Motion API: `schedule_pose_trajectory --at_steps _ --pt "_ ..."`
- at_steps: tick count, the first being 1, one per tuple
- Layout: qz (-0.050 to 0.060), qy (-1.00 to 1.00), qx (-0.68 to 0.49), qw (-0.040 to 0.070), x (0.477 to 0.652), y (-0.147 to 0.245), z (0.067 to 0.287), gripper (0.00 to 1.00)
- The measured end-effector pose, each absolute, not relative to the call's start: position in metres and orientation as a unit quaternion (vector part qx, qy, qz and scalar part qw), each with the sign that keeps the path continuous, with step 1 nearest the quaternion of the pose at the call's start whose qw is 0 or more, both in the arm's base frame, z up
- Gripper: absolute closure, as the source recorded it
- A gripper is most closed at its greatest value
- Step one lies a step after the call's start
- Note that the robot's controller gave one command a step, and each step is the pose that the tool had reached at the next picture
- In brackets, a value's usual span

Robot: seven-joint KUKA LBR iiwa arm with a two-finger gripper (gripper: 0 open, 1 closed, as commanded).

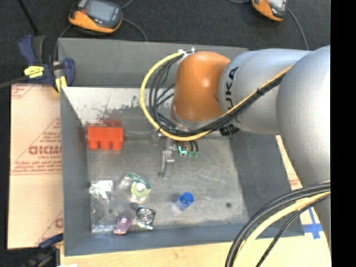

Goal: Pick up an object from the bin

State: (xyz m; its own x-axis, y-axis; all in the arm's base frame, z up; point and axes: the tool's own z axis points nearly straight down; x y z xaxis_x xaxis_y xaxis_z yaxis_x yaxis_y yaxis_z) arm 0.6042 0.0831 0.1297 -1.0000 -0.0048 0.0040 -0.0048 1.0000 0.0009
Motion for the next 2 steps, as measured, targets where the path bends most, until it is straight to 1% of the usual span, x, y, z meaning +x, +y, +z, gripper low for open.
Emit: schedule_pose_trajectory --at_steps 1,2 --pt "-0.001 -1.0 0.0 0.002 0.5747 0.1563 0.0677 0.0" --pt "-0.001 -1.0 -0.005 -0.003 0.5799 0.1517 0.0744 1.0"
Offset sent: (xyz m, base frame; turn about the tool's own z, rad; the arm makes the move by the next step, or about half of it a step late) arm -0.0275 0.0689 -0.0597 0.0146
